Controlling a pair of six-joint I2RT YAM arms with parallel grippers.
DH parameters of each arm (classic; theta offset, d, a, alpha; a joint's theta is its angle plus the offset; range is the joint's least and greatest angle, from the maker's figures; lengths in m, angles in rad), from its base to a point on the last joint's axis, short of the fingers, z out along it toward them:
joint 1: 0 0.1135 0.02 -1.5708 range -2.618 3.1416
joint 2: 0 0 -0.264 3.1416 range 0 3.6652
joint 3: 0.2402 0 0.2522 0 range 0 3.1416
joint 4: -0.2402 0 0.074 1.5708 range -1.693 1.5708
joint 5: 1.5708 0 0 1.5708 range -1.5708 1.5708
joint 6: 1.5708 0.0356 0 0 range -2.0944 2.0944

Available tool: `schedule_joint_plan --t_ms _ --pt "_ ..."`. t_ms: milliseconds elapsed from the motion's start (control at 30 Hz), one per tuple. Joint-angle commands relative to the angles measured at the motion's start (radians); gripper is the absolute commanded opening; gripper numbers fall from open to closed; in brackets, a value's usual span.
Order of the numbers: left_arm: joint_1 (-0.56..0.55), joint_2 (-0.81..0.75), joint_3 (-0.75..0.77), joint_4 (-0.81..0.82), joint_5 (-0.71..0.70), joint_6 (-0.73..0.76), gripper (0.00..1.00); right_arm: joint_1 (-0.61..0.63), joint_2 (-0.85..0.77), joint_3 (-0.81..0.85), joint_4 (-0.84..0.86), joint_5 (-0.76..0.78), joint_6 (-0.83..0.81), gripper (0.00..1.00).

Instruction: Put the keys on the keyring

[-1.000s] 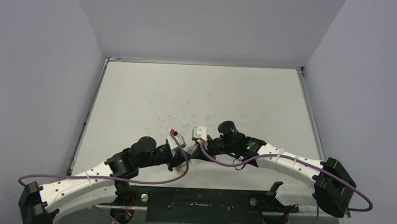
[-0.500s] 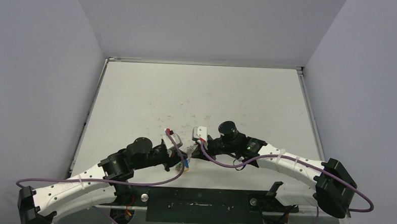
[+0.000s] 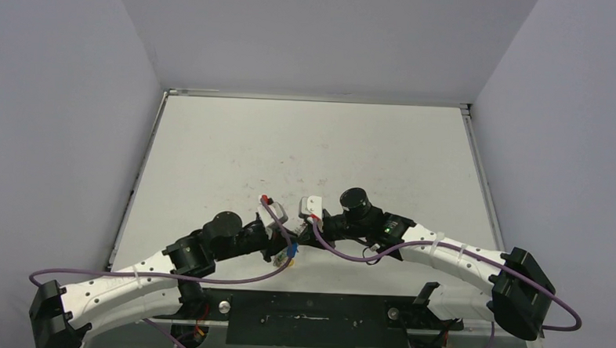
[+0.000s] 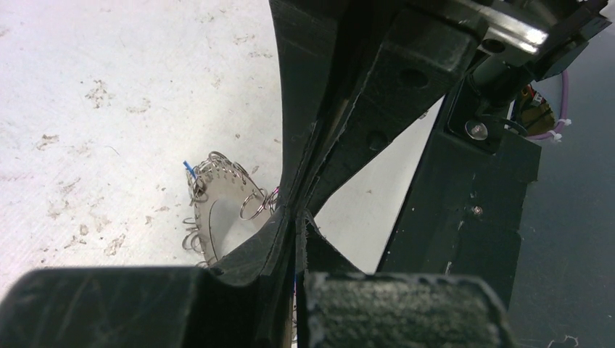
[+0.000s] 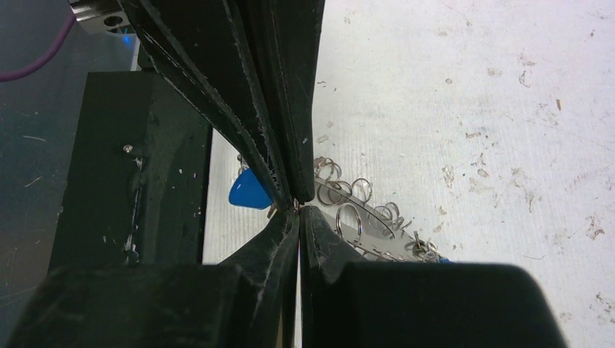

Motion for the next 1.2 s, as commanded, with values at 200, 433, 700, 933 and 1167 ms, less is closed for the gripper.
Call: schedule_joint_plan --t_ms 200,433,700,933,1167 --pt "-0.007 0.028 -0.009 0.084 -0.004 -0.028 0.0 0.007 -0.033 0.034 0.068 -0.018 -0.008 0.0" --pt "-0.007 0.013 0.0 0.044 -0.021 -0.04 0.0 0.007 -0.03 0.035 0.066 -0.009 -0.011 0.0" --pt "-0.007 -0.026 -0.003 0.009 -0.025 -0.061 0.0 0.008 -0.031 0.033 0.067 0.007 -0.01 0.0" --pt "-0.007 -0.035 -0.003 -0.027 -0.035 -0.069 0.0 0.008 -0.031 0.032 0.068 0.023 -0.006 0.0" --pt "-0.008 -0.043 0.02 -0.061 -0.03 -0.071 0.0 0.008 -0.028 0.029 0.075 0.043 -0.003 0.0"
